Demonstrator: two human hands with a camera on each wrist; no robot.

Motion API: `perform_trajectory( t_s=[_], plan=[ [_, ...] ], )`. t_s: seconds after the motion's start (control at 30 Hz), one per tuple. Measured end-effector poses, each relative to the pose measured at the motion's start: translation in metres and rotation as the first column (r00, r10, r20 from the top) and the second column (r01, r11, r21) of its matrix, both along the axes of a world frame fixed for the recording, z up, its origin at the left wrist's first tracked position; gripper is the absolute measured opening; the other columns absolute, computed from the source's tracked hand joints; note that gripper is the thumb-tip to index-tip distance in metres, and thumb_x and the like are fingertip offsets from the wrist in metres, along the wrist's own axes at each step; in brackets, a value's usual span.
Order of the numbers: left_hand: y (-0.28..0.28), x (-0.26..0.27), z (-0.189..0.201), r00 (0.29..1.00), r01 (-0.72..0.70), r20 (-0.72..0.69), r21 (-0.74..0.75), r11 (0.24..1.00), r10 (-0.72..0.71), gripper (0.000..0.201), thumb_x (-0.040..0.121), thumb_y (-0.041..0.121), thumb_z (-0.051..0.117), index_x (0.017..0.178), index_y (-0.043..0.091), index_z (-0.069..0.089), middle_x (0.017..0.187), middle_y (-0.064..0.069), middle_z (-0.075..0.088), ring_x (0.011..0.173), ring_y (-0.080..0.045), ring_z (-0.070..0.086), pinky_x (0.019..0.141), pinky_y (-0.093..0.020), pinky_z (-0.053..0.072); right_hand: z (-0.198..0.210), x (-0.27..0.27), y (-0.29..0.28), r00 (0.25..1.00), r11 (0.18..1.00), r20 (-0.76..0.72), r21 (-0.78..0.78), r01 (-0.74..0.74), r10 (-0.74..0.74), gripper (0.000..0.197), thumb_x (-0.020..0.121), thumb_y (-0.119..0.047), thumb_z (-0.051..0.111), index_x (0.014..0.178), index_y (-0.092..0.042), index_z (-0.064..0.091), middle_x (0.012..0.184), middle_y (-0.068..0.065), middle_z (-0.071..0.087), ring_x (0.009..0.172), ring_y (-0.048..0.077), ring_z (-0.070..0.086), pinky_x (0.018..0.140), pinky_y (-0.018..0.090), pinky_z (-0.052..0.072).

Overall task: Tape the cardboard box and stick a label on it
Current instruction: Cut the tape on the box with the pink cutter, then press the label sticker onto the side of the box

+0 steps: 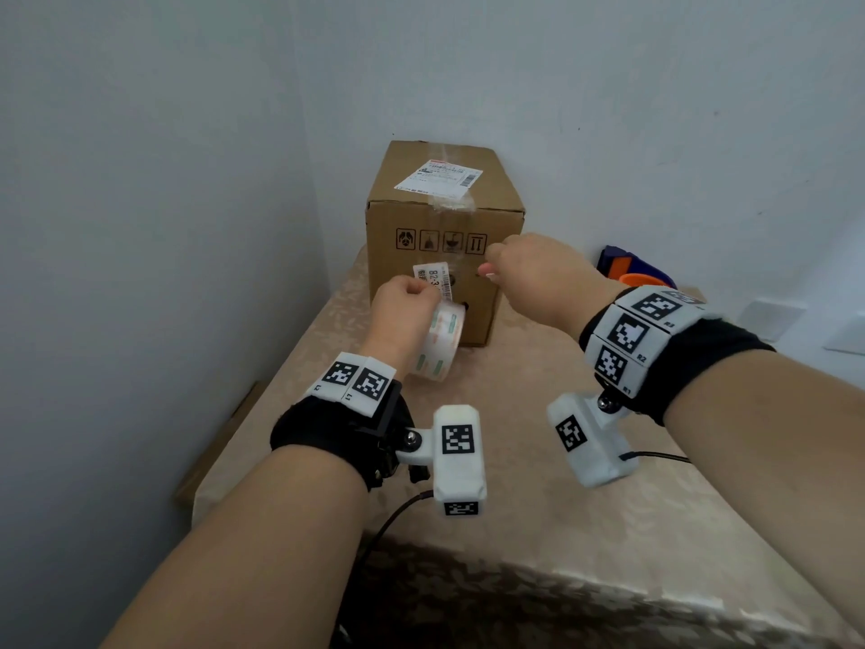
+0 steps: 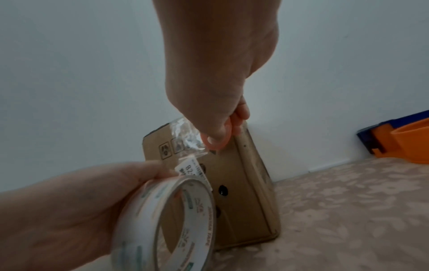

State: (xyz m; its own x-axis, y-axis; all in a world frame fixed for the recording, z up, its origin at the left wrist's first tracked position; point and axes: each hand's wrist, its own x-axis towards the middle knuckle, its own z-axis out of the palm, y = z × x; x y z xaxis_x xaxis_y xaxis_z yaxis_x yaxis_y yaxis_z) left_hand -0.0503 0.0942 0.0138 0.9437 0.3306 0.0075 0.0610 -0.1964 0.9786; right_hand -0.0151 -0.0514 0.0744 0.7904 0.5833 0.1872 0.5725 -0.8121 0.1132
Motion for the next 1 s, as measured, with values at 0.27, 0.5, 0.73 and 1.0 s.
perform_trajectory(
  t_s=[0.27, 0.5, 0.73, 1.0],
  plan=[
    [-0.007, -0.005, 0.011, 0.995, 0.092, 0.049, -0.001, 0.996, -0.091, 0.005, 0.091, 0.018, 0.053, 0.089, 0.017, 0.058, 0.101, -0.005, 0.064, 0.067, -0.017, 0.059, 0.054, -0.024, 0.044, -0.012, -0.002, -0.028, 0.994, 0.906, -0.102, 0.415, 0.081, -0.043, 0.027, 0.096, -0.024, 0.046, 0.110, -0.005, 0.060, 0.106, 0.012, 0.067, 0.097, 0.026, 0.059, 0.073, 0.027, 0.037],
    [-0.043, -0.006, 0.009, 0.949, 0.308, 0.021, 0.171, 0.936, -0.316, 0.009, 0.092, 0.020, 0.055, 0.100, 0.017, 0.057, 0.081, 0.001, 0.062, 0.073, -0.015, 0.059, 0.067, -0.028, 0.046, -0.046, -0.007, -0.084, 0.928, 0.657, -0.330, 0.662, 0.360, -0.175, 0.031, 0.091, -0.022, 0.055, 0.120, -0.011, 0.053, 0.105, 0.003, 0.062, 0.094, 0.019, 0.057, 0.073, 0.028, 0.044],
    [-0.114, 0.014, -0.005, 0.864, 0.410, 0.009, 0.567, 0.714, -0.503, 0.017, 0.096, 0.019, 0.046, 0.112, 0.019, 0.051, 0.068, 0.002, 0.052, 0.061, -0.014, 0.048, 0.056, -0.026, 0.038, -0.100, -0.001, -0.155, 0.735, 0.363, -0.607, 0.639, 0.678, -0.302, 0.010, 0.088, -0.023, 0.052, 0.086, -0.016, 0.057, 0.075, 0.003, 0.058, 0.072, 0.022, 0.057, 0.062, 0.031, 0.045],
    [-0.157, 0.037, -0.031, 0.809, 0.424, -0.126, 0.802, 0.421, -0.575, 0.026, 0.094, 0.015, 0.040, 0.114, 0.011, 0.056, 0.082, 0.002, 0.050, 0.079, -0.020, 0.050, 0.068, -0.027, 0.035, -0.117, 0.000, -0.185, 0.645, 0.304, -0.671, 0.569, 0.764, -0.365, 0.023, 0.085, -0.017, 0.055, 0.108, -0.012, 0.059, 0.088, 0.004, 0.058, 0.073, 0.022, 0.055, 0.051, 0.028, 0.042]
  ],
)
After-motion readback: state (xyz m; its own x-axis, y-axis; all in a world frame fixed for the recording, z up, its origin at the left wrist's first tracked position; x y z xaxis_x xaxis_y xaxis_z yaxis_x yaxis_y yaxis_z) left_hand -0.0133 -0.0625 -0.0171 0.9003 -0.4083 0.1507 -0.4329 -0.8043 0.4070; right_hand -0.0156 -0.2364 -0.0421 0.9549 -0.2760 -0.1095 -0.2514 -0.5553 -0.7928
